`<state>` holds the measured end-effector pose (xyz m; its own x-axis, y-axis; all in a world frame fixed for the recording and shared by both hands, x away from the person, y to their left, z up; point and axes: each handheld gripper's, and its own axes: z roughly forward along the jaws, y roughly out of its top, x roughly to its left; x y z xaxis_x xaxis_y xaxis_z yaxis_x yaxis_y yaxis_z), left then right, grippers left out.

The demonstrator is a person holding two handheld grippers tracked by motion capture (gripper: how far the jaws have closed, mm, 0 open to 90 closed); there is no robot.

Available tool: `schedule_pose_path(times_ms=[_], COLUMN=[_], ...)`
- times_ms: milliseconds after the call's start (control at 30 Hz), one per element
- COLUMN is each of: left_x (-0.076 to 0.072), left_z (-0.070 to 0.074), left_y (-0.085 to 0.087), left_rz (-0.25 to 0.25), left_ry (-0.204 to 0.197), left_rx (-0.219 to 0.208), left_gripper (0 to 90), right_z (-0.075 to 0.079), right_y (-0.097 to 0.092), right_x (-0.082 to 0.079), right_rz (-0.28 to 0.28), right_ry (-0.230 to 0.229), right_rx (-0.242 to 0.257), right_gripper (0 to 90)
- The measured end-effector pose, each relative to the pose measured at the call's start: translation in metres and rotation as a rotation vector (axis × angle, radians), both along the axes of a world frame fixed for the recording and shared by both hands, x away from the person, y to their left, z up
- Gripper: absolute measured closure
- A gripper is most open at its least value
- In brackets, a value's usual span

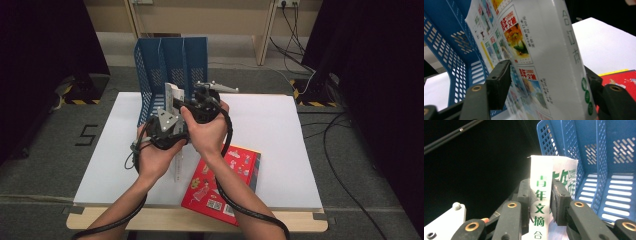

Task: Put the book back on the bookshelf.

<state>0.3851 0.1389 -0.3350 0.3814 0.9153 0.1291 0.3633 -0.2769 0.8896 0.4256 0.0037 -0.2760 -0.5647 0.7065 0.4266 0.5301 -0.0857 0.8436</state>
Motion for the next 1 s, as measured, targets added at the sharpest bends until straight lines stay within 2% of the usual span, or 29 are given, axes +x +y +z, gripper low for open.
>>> schedule_pose_path(times_ms=[100, 300, 333, 400, 467, 500, 567, 600, 633, 667, 733, 800, 867, 900, 933, 967, 1000], left_x=[-0.002, -0.010, -0.011, -0.012, -0.010, -0.008, -0.006, -0.006, -0.006, -0.006, -0.007, -0.010, -0.012, -0.014, -0.014, -0.015, -0.015], left_z=[-0.004, -0.005, -0.006, -0.009, -0.010, -0.012, -0.016, -0.018, -0.018, -0.019, -0.020, -0.021, -0.021, -0.021, -0.021, -0.022, -0.022], left_y=[0.003, 0.010, 0.012, 0.019, 0.023, 0.027, 0.034, 0.039, 0.039, 0.041, 0.045, 0.049, 0.051, 0.056, 0.056, 0.063, 0.063], left_rz=[0.000, 0.008, 0.010, 0.018, 0.010, -0.008, -0.023, -0.044, -0.044, -0.050, -0.065, -0.071, -0.069, -0.067, -0.067, -0.065, -0.065], left_ry=[0.005, 0.009, 0.014, 0.026, 0.039, 0.067, 0.088, 0.090, 0.090, 0.095, 0.093, 0.082, 0.075, 0.066, 0.066, 0.063, 0.063], left_rx=[-0.025, -0.023, -0.030, -0.044, -0.049, -0.077, -0.096, -0.091, -0.091, -0.109, -0.083, -0.091, -0.092, -0.101, -0.101, -0.121, -0.121], left_gripper=[40.7, 47.8, 50.1, 64.2, 68.0, 68.0, 71.3, 71.9, 72.5, 72.9, 73.2, 73.4, 73.5, 73.5, 73.5, 73.6, 73.5], right_z=[-0.002, -0.001, -0.001, -0.004, -0.008, -0.008, -0.013, -0.013, -0.013, -0.011, -0.006, -0.001, 0.000, 0.001, 0.001, 0.000, -0.002], right_y=[0.005, 0.014, 0.015, 0.020, 0.021, 0.021, 0.015, 0.012, 0.012, 0.005, -0.001, -0.009, -0.014, -0.025, -0.025, -0.035, -0.038], right_x=[-0.001, -0.006, -0.007, -0.005, -0.001, -0.001, 0.007, 0.008, 0.008, 0.009, 0.006, 0.001, 0.000, -0.001, -0.001, 0.000, 0.000], right_rz=[0.009, 0.032, 0.036, 0.068, 0.088, 0.088, 0.118, 0.127, 0.127, 0.146, 0.156, 0.143, 0.140, 0.117, 0.117, 0.100, 0.090], right_ry=[-0.008, -0.022, -0.022, -0.019, 0.000, 0.000, 0.032, 0.029, 0.029, 0.028, 0.015, -0.010, -0.015, -0.022, -0.022, -0.017, -0.013], right_rx=[-0.025, -0.065, -0.068, -0.076, -0.069, -0.069, -0.028, -0.012, -0.012, 0.027, 0.059, 0.063, 0.071, 0.072, 0.072, 0.064, 0.058], right_gripper=[71.8, 69.3, 68.4, 63.9, 61.2, 61.2, 60.9, 60.0, 60.0, 59.0, 58.7, 58.7, 58.7, 58.7, 58.7, 58.8, 59.0])
